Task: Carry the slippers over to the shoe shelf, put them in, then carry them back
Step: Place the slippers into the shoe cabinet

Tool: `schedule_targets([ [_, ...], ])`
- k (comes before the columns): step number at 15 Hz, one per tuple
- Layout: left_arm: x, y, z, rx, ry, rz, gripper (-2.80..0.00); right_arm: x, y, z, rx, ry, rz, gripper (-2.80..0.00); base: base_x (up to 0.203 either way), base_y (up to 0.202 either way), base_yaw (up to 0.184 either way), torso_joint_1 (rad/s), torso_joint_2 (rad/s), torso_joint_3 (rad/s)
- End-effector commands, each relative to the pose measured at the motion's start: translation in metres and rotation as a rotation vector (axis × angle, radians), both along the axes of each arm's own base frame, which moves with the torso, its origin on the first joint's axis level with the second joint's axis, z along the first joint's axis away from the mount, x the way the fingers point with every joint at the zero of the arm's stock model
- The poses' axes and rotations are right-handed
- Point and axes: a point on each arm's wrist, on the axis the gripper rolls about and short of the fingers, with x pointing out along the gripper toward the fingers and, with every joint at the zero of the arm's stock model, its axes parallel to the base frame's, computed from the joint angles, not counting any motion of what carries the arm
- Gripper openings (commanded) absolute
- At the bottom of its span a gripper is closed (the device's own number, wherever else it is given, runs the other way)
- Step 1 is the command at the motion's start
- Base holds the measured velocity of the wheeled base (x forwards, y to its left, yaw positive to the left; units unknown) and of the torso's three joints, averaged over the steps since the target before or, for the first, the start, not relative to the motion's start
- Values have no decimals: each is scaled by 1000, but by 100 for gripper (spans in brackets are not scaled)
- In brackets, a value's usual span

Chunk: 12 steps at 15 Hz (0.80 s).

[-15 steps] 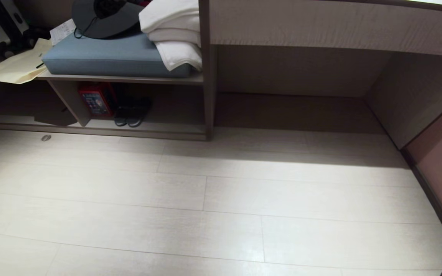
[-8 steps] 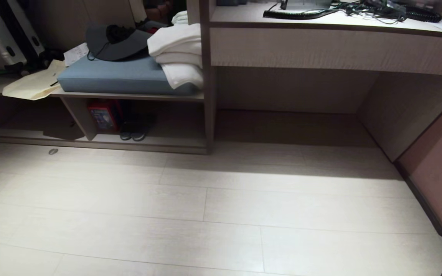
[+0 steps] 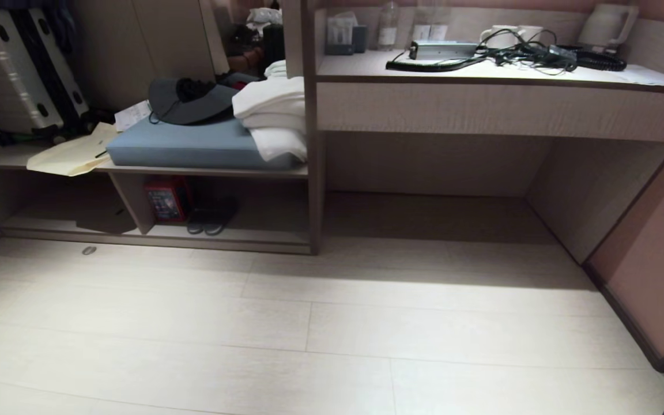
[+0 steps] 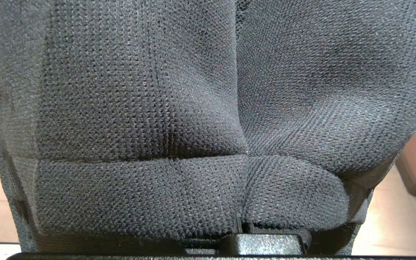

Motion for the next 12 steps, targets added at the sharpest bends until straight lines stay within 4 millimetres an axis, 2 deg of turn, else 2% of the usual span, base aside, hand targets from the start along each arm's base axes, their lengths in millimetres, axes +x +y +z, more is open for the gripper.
schedule_targets([
  [1,0,0,0,-1,2,2,-280,0,0,0,-2,0,2,-280,0,0,0,6,-1,198],
  [7,0,0,0,4,2,1,-280,0,0,0,17,-1,-6,-280,0,0,0,2,3,193],
  [12,0,0,0,4,1,1,-280,0,0,0,17,-1,-7,-280,0,0,0,3,3,36],
])
